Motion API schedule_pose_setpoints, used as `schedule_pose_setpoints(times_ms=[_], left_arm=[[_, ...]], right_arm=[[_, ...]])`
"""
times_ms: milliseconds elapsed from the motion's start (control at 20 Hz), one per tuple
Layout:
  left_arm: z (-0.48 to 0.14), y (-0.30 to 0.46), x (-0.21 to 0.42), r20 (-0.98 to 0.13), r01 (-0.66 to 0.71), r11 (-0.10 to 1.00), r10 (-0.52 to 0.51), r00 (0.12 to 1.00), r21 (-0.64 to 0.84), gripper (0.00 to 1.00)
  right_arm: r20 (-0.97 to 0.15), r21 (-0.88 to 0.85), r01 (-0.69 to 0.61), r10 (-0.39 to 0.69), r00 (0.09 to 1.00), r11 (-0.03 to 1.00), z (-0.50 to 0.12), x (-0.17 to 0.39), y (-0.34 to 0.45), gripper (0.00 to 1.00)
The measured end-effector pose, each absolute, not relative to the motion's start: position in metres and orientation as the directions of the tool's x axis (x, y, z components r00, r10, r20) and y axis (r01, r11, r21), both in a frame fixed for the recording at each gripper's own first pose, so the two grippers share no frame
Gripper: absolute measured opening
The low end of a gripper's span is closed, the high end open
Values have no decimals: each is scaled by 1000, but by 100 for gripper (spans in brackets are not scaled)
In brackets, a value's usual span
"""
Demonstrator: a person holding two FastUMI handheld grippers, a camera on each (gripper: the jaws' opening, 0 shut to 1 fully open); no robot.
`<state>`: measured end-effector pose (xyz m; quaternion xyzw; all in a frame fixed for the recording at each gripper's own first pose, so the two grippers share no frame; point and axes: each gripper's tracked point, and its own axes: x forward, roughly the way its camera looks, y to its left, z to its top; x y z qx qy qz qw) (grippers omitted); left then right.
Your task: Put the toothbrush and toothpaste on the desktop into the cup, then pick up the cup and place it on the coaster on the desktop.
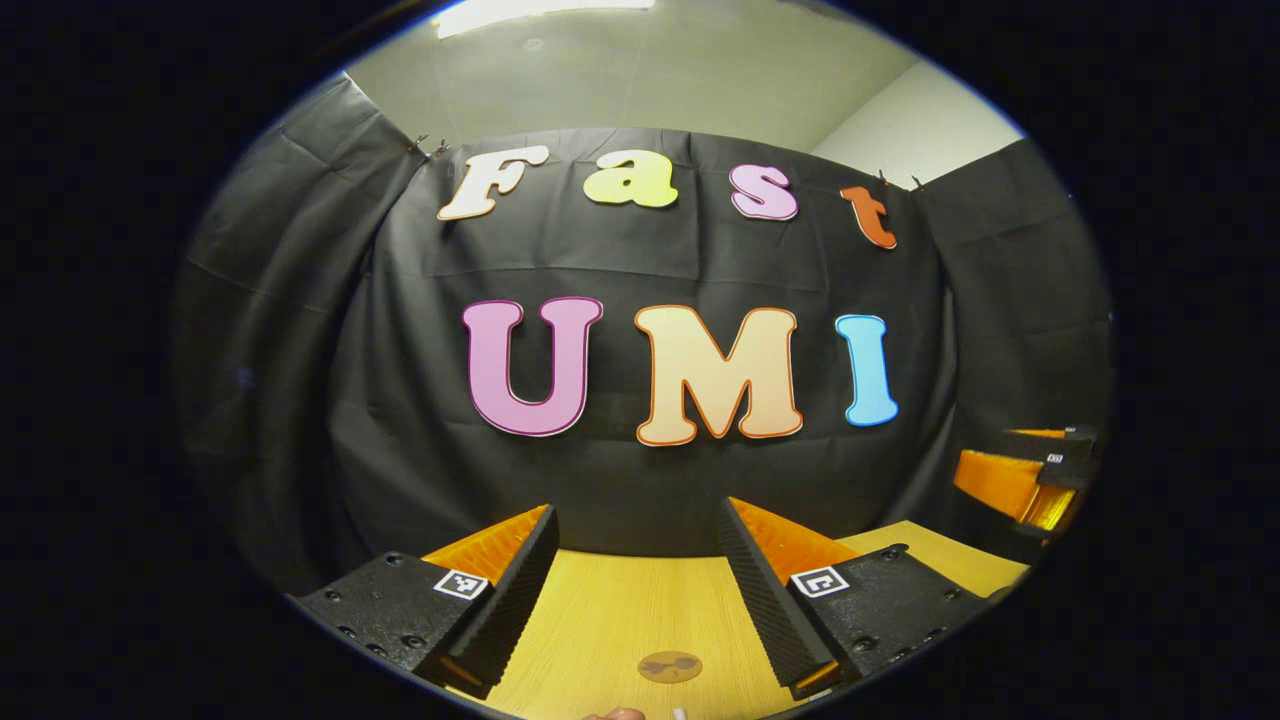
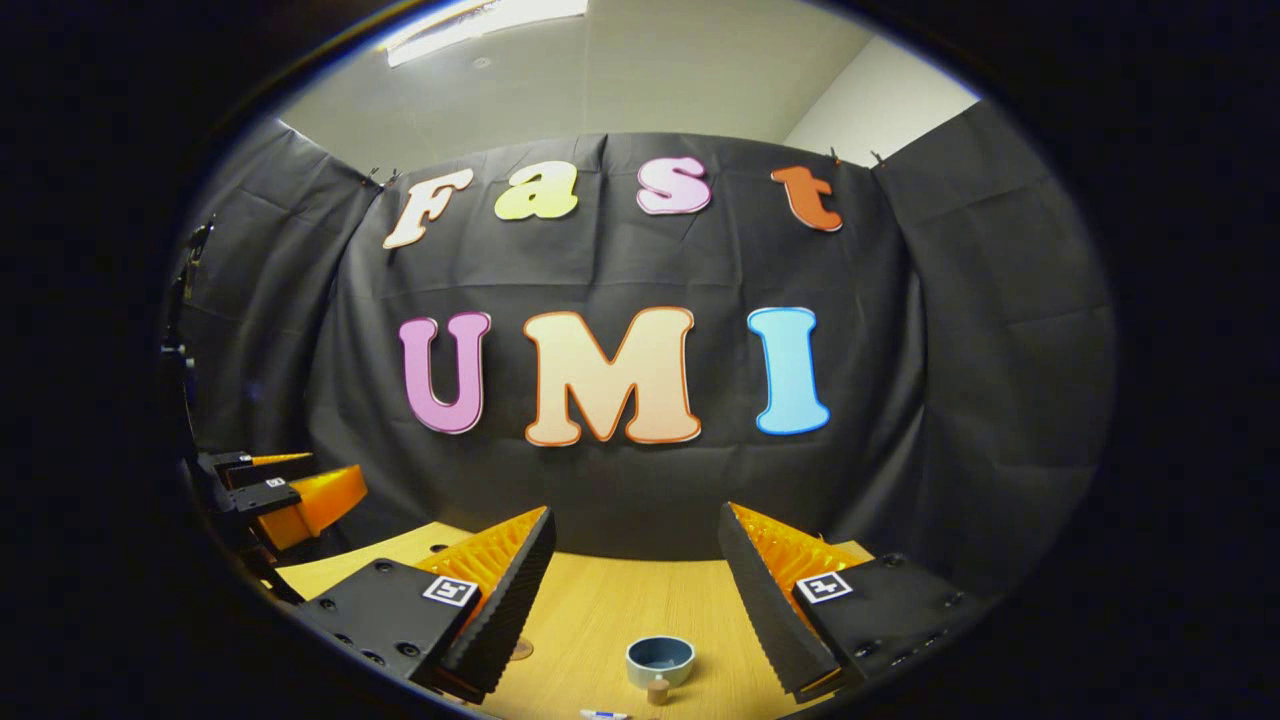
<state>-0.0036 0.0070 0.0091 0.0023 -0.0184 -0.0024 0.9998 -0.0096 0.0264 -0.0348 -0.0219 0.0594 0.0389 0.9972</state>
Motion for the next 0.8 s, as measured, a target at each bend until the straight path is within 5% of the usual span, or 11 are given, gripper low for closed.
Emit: schedule_pose_setpoints(times_ms=[400,800], left_arm=[[10,18,-7,46,-13,1000,12,999,10,94],[4,30,-10,35,-32,999,32,999,20,93]], right_arm=[[-385,-97,-143,95,918,985,-137,-37,33,99],[-657,-66,-154,73,750,986,-238,-71,30,100]])
